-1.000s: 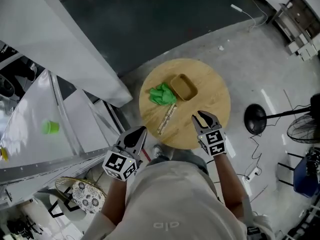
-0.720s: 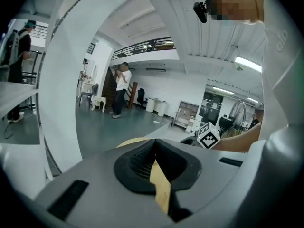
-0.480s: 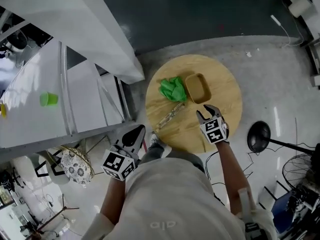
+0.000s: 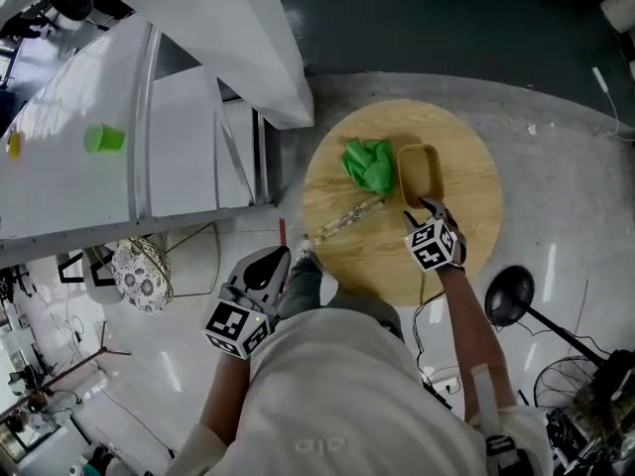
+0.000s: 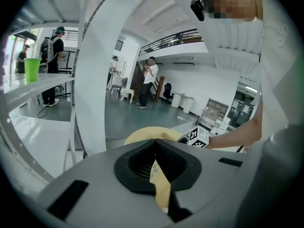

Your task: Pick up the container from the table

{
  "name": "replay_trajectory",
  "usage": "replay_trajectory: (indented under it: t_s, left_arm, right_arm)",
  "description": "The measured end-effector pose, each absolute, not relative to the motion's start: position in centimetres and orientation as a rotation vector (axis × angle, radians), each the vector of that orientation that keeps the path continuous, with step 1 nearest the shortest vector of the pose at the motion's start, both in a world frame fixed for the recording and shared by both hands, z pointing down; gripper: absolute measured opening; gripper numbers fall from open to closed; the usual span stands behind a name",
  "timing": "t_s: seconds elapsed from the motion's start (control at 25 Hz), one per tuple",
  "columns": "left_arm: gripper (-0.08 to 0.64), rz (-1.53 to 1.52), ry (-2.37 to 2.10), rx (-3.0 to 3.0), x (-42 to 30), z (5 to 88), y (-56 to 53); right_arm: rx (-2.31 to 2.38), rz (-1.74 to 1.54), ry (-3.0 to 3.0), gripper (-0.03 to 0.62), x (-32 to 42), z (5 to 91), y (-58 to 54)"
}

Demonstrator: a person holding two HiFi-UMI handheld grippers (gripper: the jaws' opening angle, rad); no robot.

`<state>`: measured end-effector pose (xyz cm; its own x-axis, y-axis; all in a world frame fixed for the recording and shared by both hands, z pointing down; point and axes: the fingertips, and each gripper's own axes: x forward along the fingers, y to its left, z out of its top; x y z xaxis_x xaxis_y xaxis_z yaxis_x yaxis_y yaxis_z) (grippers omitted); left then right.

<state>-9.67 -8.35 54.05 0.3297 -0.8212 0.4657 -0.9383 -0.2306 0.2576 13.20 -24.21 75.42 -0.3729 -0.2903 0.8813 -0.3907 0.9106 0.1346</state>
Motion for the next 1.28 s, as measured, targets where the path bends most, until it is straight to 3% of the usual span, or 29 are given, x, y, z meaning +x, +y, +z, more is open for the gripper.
replay_trajectory:
  t_s: [0.36, 0.64, 1.28]
  left_arm:
    - [0.015, 0.215, -1.654, 1.961, -11.4, 54.6, -6.1]
    - [0.017, 0.144, -1.693, 1.887, -12.5, 55.0, -4.7]
    - [0.015, 0.112, -1.666, 1.988, -13.6, 53.1, -5.1]
  right_arm:
    - [0.275, -0.028, -1.837, 0.170, 12.7, 78.6, -23.8]
    - [0.218, -0.092, -1.770, 0.057, 12.5, 79.7, -23.9]
    - [0.363, -0.041, -1.829, 0.046, 10.2, 72.9, -24.4]
